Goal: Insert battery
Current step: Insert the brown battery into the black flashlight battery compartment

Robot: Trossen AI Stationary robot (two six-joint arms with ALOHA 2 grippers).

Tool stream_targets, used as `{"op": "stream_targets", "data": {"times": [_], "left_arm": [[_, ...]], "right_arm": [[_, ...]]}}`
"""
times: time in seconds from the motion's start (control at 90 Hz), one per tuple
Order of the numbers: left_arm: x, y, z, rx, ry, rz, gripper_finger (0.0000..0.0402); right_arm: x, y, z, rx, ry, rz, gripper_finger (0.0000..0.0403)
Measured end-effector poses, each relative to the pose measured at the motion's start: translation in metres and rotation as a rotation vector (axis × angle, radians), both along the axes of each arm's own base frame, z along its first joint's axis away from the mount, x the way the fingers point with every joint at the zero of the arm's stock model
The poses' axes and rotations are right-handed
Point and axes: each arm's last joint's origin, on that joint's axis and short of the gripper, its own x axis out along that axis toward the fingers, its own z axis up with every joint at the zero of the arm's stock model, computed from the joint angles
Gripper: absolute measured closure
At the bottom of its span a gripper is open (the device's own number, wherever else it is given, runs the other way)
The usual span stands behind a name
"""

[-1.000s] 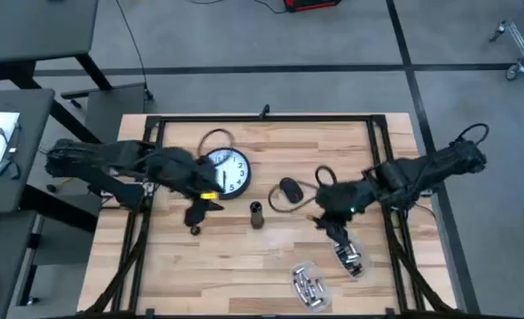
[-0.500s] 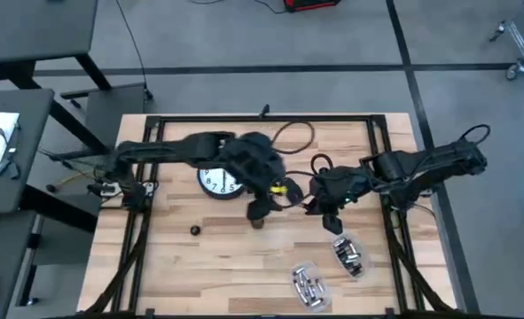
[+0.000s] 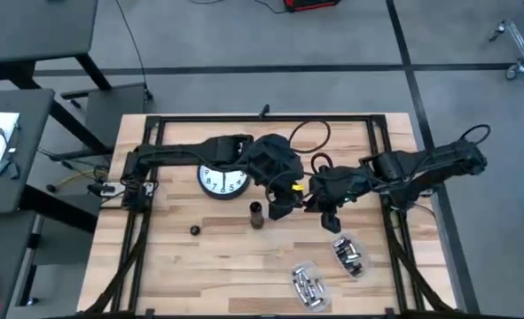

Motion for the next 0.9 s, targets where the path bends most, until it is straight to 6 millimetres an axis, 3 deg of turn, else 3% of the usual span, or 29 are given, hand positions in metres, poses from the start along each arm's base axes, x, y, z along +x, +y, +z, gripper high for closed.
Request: {"op": "stream_targets", "data": {"times": [0.389,0.9], "left_arm": [[-0.0002,-0.0004,-0.0001,0.024,-0.005,-0.017,0.0234],[-0.0013,-0.0014,-0.0022,0.049,0.011,-0.034,0.0253]], "right_arm": [[0.0025,-0.0025,0.0018,0.006,-0.026,-0.011,0.0372],[0.0052,-0.0059,0.0038,0.002,-0.056,-0.015,0.0372]]}}
